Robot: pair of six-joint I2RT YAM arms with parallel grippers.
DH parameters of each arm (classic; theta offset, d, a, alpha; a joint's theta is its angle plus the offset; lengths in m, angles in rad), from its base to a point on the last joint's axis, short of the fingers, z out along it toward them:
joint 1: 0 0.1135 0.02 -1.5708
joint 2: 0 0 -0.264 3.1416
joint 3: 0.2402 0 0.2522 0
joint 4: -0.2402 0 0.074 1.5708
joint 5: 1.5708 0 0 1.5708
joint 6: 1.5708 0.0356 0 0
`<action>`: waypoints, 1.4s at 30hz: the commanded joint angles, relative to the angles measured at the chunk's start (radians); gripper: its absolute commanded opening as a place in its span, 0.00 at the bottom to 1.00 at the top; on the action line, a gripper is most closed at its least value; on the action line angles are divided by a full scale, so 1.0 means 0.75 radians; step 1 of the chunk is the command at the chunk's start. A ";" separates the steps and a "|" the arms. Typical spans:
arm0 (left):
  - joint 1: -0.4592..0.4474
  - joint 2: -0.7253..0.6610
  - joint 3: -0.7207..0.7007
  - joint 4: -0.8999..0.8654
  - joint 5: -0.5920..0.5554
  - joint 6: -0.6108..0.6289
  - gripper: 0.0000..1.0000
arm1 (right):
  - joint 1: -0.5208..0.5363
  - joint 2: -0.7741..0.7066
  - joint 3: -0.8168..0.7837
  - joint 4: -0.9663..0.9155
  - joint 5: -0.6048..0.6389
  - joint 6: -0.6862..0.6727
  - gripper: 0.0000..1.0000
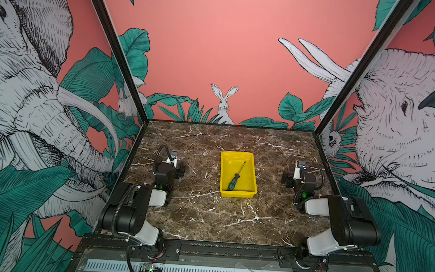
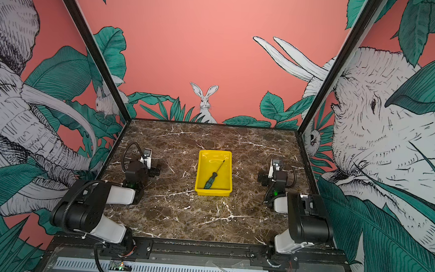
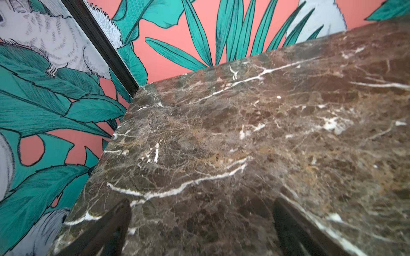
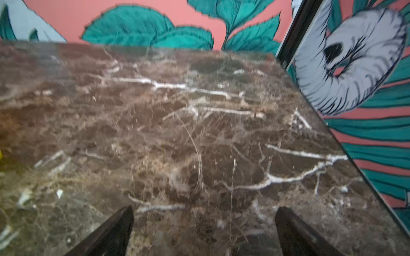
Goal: Put the screwdriver in the bin
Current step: Reset both arms
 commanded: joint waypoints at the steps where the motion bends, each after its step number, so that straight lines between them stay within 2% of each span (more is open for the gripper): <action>1: 0.050 -0.005 0.063 -0.139 0.184 -0.047 1.00 | 0.011 0.002 0.019 0.130 -0.003 -0.022 0.99; 4: 0.102 0.028 0.077 -0.106 0.268 -0.083 1.00 | 0.011 -0.001 0.056 0.055 0.059 -0.001 0.99; 6: 0.102 0.007 0.090 -0.172 0.271 -0.083 1.00 | 0.011 -0.004 0.056 0.050 0.064 0.001 0.99; 8: 0.102 0.026 0.082 -0.119 0.266 -0.085 1.00 | 0.011 -0.002 0.053 0.054 0.064 0.001 0.99; 33: 0.104 0.010 0.081 -0.148 0.263 -0.083 1.00 | 0.021 -0.004 0.057 0.049 0.005 -0.032 0.99; 38: 0.102 0.010 0.079 -0.146 0.264 -0.083 1.00 | 0.021 -0.044 -0.086 0.283 0.020 -0.031 0.99; 40: 0.102 0.009 0.079 -0.146 0.264 -0.083 1.00 | 0.020 -0.020 -0.152 0.435 0.044 -0.023 0.99; 42: 0.102 0.009 0.081 -0.146 0.263 -0.082 1.00 | 0.021 0.030 -0.135 0.458 0.054 -0.019 0.99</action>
